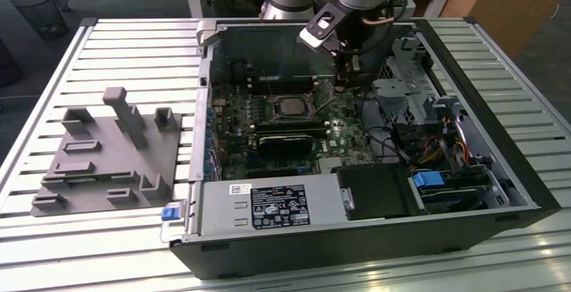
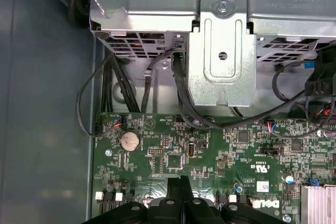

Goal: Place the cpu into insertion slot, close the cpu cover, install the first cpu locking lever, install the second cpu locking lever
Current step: 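Close the cpu cover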

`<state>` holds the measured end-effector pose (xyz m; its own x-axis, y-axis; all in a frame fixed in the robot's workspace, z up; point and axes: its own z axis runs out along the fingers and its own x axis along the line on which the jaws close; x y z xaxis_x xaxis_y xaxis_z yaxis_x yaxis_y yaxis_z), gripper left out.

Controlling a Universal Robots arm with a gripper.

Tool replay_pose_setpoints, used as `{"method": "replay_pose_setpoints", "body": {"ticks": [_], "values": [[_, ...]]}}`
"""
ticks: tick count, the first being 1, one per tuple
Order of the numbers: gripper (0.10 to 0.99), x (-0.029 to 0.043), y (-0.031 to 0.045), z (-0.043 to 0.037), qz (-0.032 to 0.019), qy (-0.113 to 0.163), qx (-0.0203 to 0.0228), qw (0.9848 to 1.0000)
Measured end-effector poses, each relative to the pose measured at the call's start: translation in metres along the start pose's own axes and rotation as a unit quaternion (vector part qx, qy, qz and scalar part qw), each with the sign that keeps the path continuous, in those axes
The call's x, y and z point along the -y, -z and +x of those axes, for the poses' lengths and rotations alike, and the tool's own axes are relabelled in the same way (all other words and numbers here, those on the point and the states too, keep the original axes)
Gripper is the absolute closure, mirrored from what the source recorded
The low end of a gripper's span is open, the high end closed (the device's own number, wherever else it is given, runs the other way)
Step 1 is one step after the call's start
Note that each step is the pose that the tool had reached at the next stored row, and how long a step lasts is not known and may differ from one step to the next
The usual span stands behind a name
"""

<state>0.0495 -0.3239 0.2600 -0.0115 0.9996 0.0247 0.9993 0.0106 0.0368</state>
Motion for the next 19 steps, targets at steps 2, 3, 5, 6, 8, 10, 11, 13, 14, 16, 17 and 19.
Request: {"method": "replay_pose_setpoints", "body": {"ticks": [2,3,5,6,8,10,11,13,14,16,17,19], "values": [[0.98,-0.0008,-0.0009,0.0,0.0,0.0,0.0,1.0],[0.98,-0.0012,-0.0012,0.0,0.0001,0.0,0.0,1.0],[0.98,-0.0017,-0.0019,-0.0001,0.0001,0.0,0.0,1.0],[0.98,-0.0018,-0.0022,-0.0001,0.0001,0.0,0.0,1.0],[0.98,-0.0019,-0.0027,-0.0001,0.0001,0.0,0.0,1.0],[0.98,-0.0025,-0.0032,-0.0001,0.0001,0.0,0.0001,1.0],[0.98,-0.0032,-0.0034,-0.0001,0.0002,0.0,0.0,1.0],[0.98,-0.0035,-0.0045,-0.0001,0.0002,0.0,-0.0001,1.0],[0.98,-0.0038,-0.0051,-0.0001,0.0003,0.0,0.0,1.0],[0.98,-0.0044,-0.0067,-0.0002,0.0003,0.0,0.0,1.0],[0.98,-0.0048,-0.0076,-0.0002,0.0003,0.0,0.0,1.0],[0.98,-0.0056,-0.0092,-0.0003,0.0005,0.0,0.0,1.0]]}}
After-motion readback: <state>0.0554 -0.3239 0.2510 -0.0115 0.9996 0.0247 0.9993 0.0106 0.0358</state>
